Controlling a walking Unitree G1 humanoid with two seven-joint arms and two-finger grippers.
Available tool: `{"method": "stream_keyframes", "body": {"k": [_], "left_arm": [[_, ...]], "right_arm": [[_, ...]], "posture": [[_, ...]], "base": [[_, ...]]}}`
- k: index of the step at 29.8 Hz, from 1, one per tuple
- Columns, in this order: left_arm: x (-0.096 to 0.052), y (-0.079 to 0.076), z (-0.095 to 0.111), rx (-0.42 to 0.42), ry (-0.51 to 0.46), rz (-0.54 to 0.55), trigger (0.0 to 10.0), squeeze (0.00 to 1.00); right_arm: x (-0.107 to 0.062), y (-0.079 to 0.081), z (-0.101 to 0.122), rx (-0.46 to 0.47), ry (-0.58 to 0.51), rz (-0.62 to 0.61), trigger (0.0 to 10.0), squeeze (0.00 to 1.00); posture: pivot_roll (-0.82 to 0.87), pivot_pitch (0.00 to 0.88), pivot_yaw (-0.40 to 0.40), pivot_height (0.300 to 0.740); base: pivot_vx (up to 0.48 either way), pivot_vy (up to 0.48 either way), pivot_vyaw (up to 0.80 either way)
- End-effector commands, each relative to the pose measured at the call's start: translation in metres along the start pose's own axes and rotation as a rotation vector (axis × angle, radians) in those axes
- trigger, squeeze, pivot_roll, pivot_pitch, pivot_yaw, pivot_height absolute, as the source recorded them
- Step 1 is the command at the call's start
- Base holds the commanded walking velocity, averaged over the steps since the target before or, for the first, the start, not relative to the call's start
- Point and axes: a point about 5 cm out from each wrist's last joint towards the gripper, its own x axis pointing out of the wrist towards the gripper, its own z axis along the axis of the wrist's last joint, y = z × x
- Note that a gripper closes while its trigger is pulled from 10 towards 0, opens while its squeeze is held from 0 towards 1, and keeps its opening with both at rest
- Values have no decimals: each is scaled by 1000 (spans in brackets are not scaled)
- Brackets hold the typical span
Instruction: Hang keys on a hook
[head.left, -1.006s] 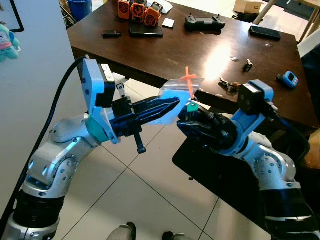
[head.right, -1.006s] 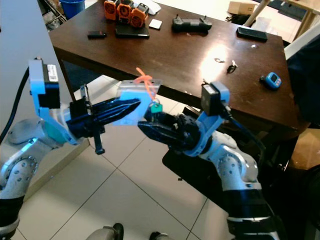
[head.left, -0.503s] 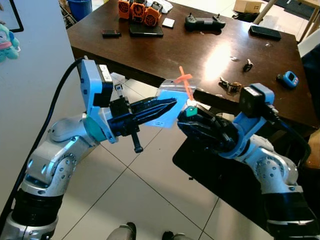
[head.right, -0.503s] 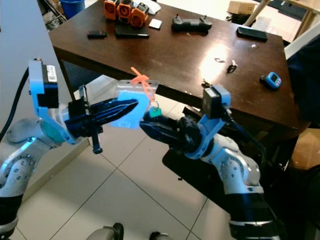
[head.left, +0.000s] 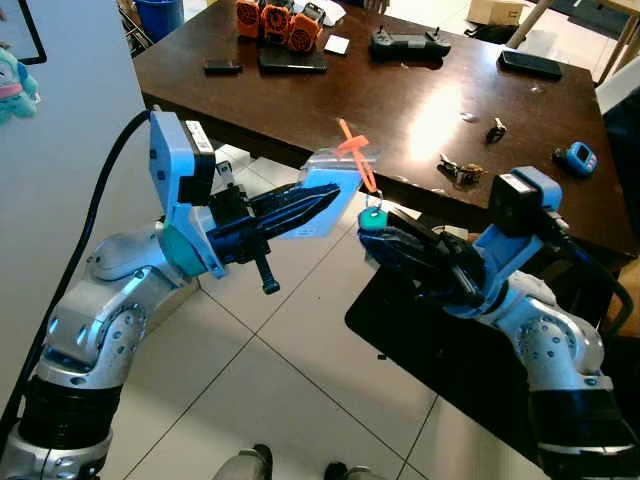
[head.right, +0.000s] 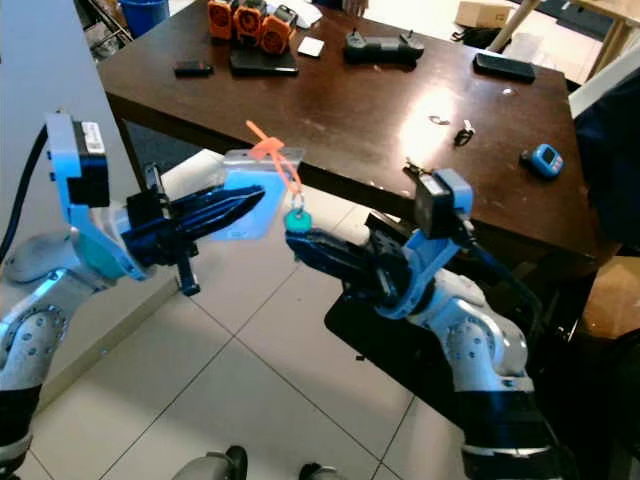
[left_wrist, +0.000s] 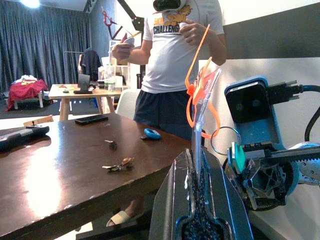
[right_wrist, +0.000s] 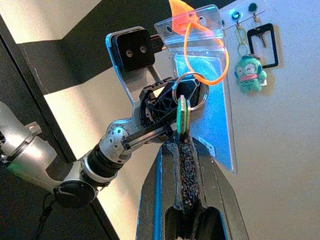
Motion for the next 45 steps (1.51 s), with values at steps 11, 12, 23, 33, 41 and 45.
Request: {"method": "stream_keyframes", "body": {"k": [11,12,23,33,41,45], "left_arm": [[4,-1,-3,8,9,-25,0,0],[4,-1,-3,8,9,-25,0,0],[5,-3,-9,0,21,-16,0,0],[10,-8,-23,-24,50,-15,0,0],[12,-12,-33,-44,84,-19,3451,0],[12,-16,-38,-56,103,-31,6588,0]], "right_arm": [[0,-1,7,-54,-25,-17,0,0],[0,-1,7,-54,-25,-17,0,0],[3,-8,31,-188,-107,-121,0,0],[7,-9,47,-264,-167,-162,0,0],[7,-11,49,-280,-179,-182,0,0],[8,-12,50,-285,-183,-194,0,0]], "posture": [[44,81,-6,740],[44,81,-6,740],[45,85,-5,740],[42,89,3,740],[40,87,2,740],[40,89,0,740]], "base": [[0,0,0],[0,0,0],[0,0,0],[0,0,0],[0,0,0],[0,0,0]]}}
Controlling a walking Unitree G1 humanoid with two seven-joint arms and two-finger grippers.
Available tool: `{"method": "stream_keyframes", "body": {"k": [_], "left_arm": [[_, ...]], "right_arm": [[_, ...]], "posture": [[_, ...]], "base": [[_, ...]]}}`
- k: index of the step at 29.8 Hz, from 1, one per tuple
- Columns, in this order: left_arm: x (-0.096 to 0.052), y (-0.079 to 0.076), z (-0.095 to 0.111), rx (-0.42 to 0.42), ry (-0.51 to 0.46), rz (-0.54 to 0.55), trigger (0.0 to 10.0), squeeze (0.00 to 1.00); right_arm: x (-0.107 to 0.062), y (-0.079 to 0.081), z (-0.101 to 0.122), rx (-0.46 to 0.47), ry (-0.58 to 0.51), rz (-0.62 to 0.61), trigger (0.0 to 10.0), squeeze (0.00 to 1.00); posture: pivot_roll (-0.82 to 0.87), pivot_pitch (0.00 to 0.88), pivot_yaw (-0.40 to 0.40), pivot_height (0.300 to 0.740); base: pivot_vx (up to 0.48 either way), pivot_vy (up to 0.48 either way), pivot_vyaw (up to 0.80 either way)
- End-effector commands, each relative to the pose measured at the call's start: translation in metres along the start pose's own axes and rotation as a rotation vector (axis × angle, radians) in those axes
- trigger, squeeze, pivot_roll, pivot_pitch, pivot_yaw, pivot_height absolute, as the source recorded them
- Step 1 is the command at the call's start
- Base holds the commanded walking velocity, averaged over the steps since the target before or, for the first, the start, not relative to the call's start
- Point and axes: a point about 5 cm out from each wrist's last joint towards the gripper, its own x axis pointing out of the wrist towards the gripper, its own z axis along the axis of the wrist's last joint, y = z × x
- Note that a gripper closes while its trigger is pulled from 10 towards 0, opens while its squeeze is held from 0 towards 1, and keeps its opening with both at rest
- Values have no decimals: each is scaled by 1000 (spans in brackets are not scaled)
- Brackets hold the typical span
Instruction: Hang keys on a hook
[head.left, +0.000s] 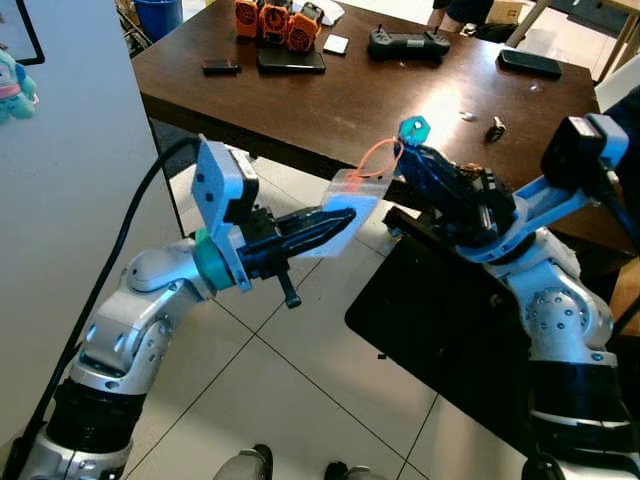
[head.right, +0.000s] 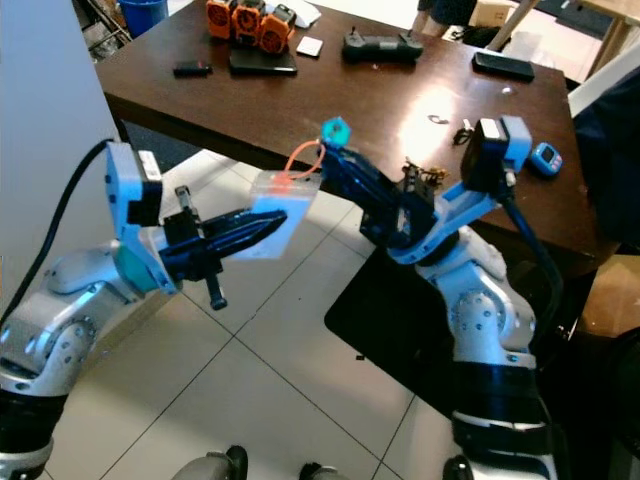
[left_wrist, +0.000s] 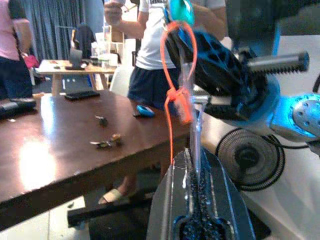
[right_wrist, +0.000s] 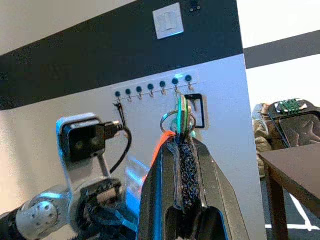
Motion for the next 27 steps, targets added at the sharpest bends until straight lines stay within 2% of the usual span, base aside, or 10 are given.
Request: {"method": "stream_keyframes", "body": {"k": [1,2,14,18,19,23,24,25,26,27], "left_arm": [[1,-3,-5,-11,18,-14,6588,0],[2,-11,-13,-45,50,-50,10000,1000],[2,-16,-30,-104,82,-45,10000,1000],[-6,-8,-46,-123,122,49,10000,1000],[-11,-3,-56,-125,152,106,10000,1000],[-22,10,-79,-130,231,283,10000,1000],[-24,12,-86,-129,257,327,10000,1000],[-26,12,-90,-127,274,350,10000,1000],[-29,12,-98,-136,297,390,10000,1000],[-33,11,-106,-150,321,420,10000,1000]], "right_arm": [[-2,-1,3,-18,-5,-9,0,0],[1,-4,2,-30,-8,-42,0,0],[7,-13,-10,-48,33,-139,0,0],[8,-20,-22,-64,77,-239,0,0],[9,-22,-26,-65,82,-266,1686,0],[11,-24,-31,-74,77,-318,1686,0],[11,-26,-32,-80,74,-338,2902,0],[12,-27,-32,-85,73,-351,2902,0],[12,-28,-31,-85,59,-369,1882,0],[11,-30,-29,-86,46,-381,2118,0]], "posture": [[40,89,0,740],[40,91,-2,740],[38,98,-5,740],[36,100,-5,740],[37,101,-7,740],[38,98,-9,740],[43,94,-11,740],[43,94,-11,740],[44,91,-11,740],[44,91,-11,740]], "base": [[0,0,0],[0,0,0],[0,0,0],[0,0,0],[0,0,0],[0,0,0],[0,0,0],[0,0,0],[0,0,0],[0,0,0]]}}
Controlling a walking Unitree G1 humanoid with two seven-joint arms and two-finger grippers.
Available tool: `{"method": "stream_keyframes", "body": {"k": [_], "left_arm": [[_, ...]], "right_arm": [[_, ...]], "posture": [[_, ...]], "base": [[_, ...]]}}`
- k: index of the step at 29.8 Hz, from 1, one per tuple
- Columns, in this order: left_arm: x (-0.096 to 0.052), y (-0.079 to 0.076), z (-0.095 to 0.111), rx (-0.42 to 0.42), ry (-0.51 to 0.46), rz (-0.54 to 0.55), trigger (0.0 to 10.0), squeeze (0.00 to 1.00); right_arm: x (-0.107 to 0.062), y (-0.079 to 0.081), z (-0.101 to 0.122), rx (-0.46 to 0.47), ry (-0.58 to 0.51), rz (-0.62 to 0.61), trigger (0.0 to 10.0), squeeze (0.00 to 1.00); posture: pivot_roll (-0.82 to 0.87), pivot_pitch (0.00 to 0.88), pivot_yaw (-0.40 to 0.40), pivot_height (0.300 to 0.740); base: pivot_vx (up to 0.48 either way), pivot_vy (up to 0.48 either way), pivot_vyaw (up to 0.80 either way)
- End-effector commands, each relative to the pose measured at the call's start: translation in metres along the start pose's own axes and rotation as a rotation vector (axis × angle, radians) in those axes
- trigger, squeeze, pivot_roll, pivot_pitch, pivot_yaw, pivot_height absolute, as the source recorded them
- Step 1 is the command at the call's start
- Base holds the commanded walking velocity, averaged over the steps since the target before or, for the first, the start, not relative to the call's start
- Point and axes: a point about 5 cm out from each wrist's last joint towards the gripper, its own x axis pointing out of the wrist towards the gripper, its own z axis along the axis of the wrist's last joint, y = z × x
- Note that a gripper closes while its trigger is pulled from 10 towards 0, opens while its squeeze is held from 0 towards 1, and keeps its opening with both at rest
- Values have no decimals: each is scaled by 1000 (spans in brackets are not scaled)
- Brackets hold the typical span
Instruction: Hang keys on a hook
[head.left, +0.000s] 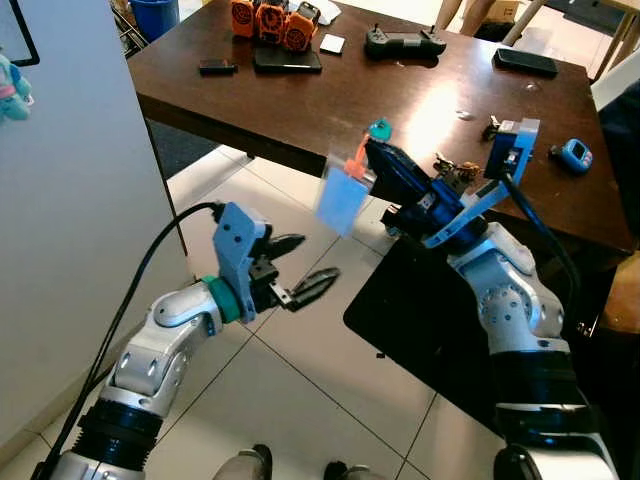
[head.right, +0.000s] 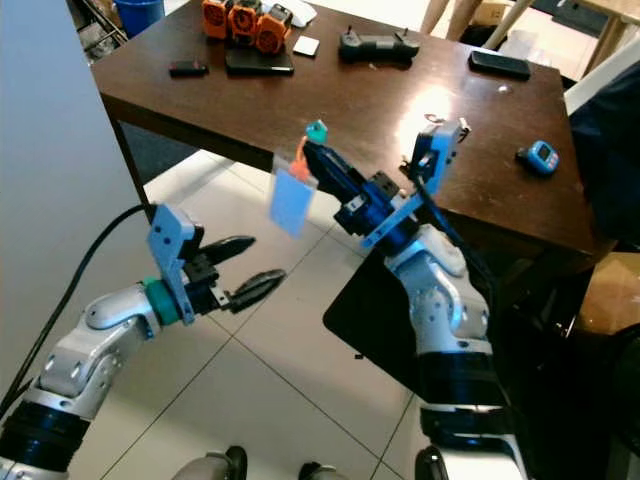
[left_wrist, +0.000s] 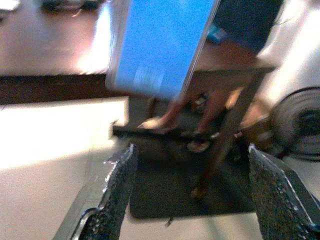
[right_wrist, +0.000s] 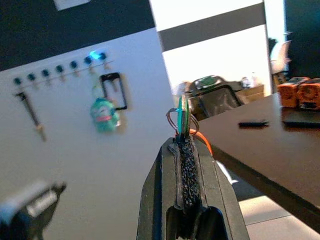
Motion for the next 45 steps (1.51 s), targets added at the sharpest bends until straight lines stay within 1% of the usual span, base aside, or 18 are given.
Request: {"method": "stream_keyframes", "body": {"k": [1,2,3,4,8,9,10,11,12,14,15,17,19,23,26,31,35,45], "left_arm": [[-4,-1,-25,-30,72,63,10000,1000],[-6,-2,-34,-54,94,68,10000,1000],[-6,-2,-34,-54,94,68,10000,1000],[-7,-3,-40,-70,104,78,10000,1000],[-8,-3,-43,-75,106,88,10000,1000],[-9,0,-48,-75,116,121,10000,1000],[-12,7,-56,-92,125,191,10000,1000],[-12,7,-56,-92,125,191,10000,1000],[-17,14,-63,-108,132,254,10000,220],[-17,14,-63,-108,132,254,10000,220],[-23,20,-70,-128,138,312,10000,0],[-23,20,-70,-128,138,312,10000,0],[-29,24,-78,-172,126,360,10000,0],[-28,21,-81,-184,114,366,10000,0],[-22,16,-83,-185,113,353,10000,0],[-18,11,-84,-181,108,336,10000,0],[-13,9,-79,-185,61,327,10000,0],[-2,5,-71,-163,19,288,10000,0]], "right_arm": [[-1,-5,4,-11,-25,-39,2118,0],[0,-6,4,-14,-30,-45,2196,0],[0,-6,4,-14,-30,-45,2196,0],[1,-7,4,-22,-28,-50,2863,0],[1,-7,4,-29,-27,-54,2863,0],[1,-7,4,-32,-27,-56,7608,0],[2,-6,2,-37,-23,-52,10000,0],[2,-6,2,-37,-23,-52,10000,0],[2,-4,0,-42,-17,-47,10000,0],[2,-4,0,-42,-17,-47,10000,0],[3,-3,-1,-44,-14,-44,10000,0],[3,-3,-1,-44,-14,-44,10000,0],[4,-2,-1,-47,-28,-47,10000,0],[8,-1,6,-52,-66,-41,10000,0],[13,3,15,-57,-112,-20,10000,0],[15,5,18,-58,-128,-5,10000,0],[17,9,19,-54,-140,16,10000,0],[22,4,29,-78,-169,-6,10000,0]], "posture": [[44,91,-11,740],[48,85,-9,740],[48,85,-9,740],[49,84,-8,740],[49,84,-8,740],[53,86,-5,740],[53,88,-4,740],[53,88,-4,740],[53,88,-4,740],[53,88,-4,740],[53,89,-4,740],[53,89,-4,740],[55,90,-2,740],[57,87,0,740],[58,88,0,740],[57,87,2,740],[57,76,2,740],[53,51,-1,740]], "base": [[0,0,0],[0,0,0],[0,0,0],[0,0,0],[0,0,0],[0,0,600],[0,0,744],[0,0,744],[0,0,744],[0,0,744],[0,0,744],[0,0,744],[0,0,744],[0,0,744],[0,0,744],[0,0,744],[0,0,744],[0,0,739]]}}
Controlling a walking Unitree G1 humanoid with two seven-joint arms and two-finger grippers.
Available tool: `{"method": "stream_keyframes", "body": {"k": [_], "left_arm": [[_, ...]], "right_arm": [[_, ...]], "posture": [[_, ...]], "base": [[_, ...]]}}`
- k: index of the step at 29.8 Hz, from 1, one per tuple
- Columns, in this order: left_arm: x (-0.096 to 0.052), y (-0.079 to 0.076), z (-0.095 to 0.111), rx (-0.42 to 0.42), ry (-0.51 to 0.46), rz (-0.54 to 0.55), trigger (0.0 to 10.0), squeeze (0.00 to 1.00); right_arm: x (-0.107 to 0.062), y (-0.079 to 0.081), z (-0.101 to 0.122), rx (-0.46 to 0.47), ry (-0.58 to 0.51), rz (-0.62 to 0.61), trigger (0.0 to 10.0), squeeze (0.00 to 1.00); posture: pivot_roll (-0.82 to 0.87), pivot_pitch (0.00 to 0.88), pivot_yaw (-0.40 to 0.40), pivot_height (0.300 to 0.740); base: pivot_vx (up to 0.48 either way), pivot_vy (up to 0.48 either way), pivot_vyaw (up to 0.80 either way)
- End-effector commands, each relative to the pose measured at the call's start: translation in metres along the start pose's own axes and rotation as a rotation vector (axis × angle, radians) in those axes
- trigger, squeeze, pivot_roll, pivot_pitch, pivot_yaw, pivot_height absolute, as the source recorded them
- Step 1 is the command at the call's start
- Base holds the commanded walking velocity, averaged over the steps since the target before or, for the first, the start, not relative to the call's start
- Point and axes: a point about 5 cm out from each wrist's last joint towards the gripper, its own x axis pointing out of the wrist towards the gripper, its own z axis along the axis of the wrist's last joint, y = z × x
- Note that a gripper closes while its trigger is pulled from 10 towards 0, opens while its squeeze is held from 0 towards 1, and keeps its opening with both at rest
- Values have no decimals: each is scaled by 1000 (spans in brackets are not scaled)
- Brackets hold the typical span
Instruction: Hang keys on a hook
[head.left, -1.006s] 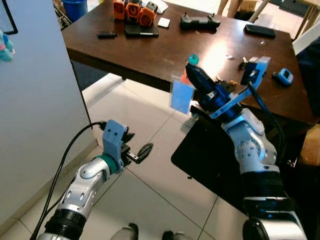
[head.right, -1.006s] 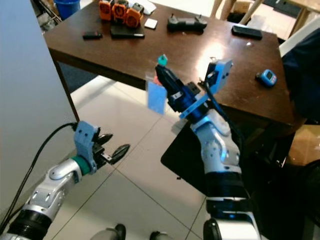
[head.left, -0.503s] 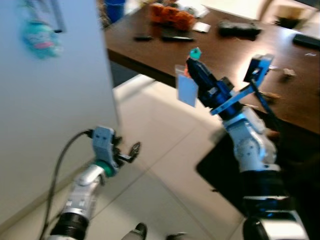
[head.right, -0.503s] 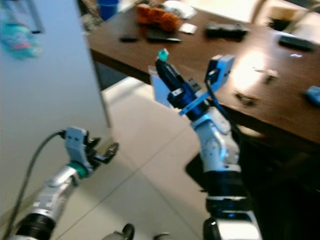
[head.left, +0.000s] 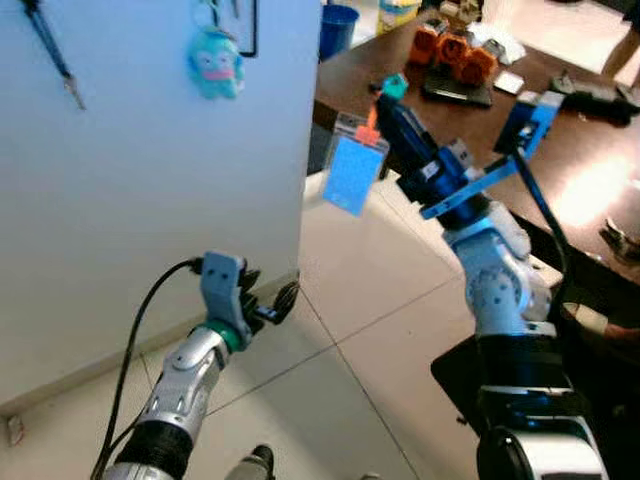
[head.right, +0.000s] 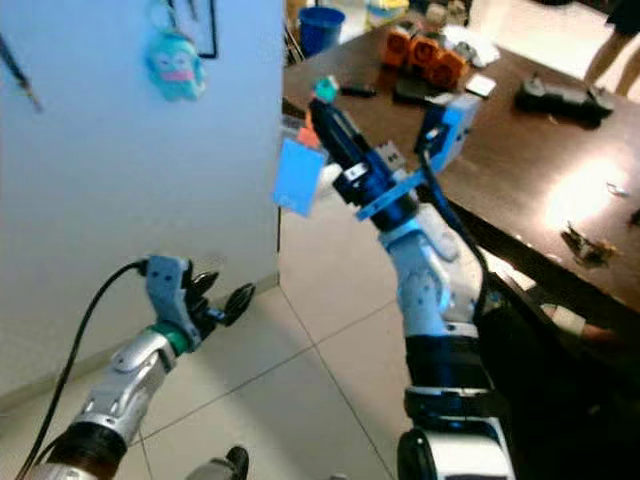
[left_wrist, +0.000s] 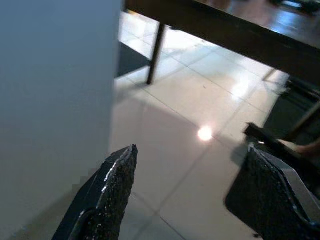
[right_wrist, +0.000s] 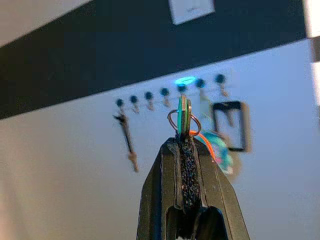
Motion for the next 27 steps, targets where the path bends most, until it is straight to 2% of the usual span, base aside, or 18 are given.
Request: {"method": "stream_keyframes", "body": {"k": [1,9,16,27], "left_arm": [[-1,-4,-5,6,11,-18,10000,0],[2,-8,1,26,-29,-38,10000,0],[3,-14,12,43,-79,-72,10000,0],[6,-22,17,60,-92,-128,10000,0]], "right_arm": [[-1,-3,3,-16,-5,-14,10000,0],[6,-10,9,-40,-20,-51,10000,0],[8,-22,11,-95,-8,-148,10000,0],[10,-31,15,-178,9,-252,10000,0]], "posture": [[53,51,-1,740],[64,34,-11,740],[67,27,-11,740],[62,22,-8,740]], "base": [[0,0,738],[0,0,738],[0,0,671],[324,0,0]]}}
